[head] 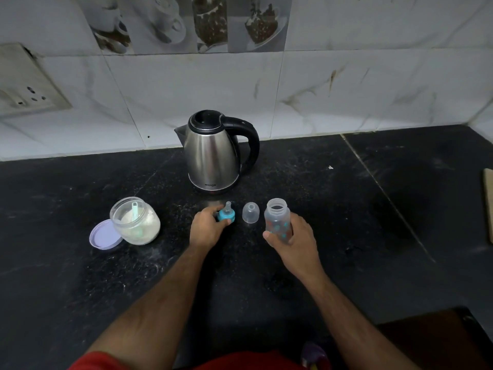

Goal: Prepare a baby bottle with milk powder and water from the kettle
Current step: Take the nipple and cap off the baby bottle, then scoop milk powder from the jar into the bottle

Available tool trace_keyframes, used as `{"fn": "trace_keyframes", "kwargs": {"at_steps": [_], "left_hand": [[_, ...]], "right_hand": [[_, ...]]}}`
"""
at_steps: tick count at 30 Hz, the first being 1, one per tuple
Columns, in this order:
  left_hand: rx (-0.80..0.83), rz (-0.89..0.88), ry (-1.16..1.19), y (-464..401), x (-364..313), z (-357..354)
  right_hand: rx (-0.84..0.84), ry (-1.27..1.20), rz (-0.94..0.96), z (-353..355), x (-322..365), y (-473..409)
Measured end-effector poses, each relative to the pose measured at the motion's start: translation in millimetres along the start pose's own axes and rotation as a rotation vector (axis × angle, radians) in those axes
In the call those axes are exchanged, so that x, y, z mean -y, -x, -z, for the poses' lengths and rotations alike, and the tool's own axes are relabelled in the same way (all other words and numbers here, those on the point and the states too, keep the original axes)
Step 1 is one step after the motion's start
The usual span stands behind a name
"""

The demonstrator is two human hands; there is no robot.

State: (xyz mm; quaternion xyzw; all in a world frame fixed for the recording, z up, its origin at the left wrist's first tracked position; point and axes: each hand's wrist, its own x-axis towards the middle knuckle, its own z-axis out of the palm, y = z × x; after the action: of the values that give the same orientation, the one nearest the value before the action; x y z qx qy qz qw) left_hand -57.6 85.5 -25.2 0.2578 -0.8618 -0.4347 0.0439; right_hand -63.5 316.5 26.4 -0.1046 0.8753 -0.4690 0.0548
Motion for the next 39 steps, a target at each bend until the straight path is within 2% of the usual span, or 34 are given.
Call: {"fn": "trace_keyframes", "kwargs": {"at_steps": [5,9,15,18,22,29,39], "left_hand": [[-0.013,-0.009,-0.071,-0.2,4.2,-3.0],[0.004,-0.006,-0.002,4.4,3.3,-2.0],[-0.162,-0.052,0.129,41.8,9.2,6.2],[-0.063,-0.061,0.269,64.8,14.4,9.5],[0.039,-0.059,0.328,88.2,27.9,19.8],[-0.033,-0.027,0.338,97.5,56.0,62.1],[0.032,0.024,0.178,85.7,74.6,103.5]], "right_hand": [[0.005,0.009,-0.007,-3.0,0.0,-1.0],[0.016,0.001,-0.013,-5.2,0.0,-1.6],[0.074,-0.082,-0.031,-13.1,1.9,-1.2],[0.138,-0.076,-0.038,-28.6,6.0,-0.1],[0.236,-0.067,-0.009,-62.8,19.8,-0.3],[0.363,-0.001,0.065,-124.9,53.9,-7.2],[0.338,0.127,0.080,-167.9,80.2,-5.9]]}}
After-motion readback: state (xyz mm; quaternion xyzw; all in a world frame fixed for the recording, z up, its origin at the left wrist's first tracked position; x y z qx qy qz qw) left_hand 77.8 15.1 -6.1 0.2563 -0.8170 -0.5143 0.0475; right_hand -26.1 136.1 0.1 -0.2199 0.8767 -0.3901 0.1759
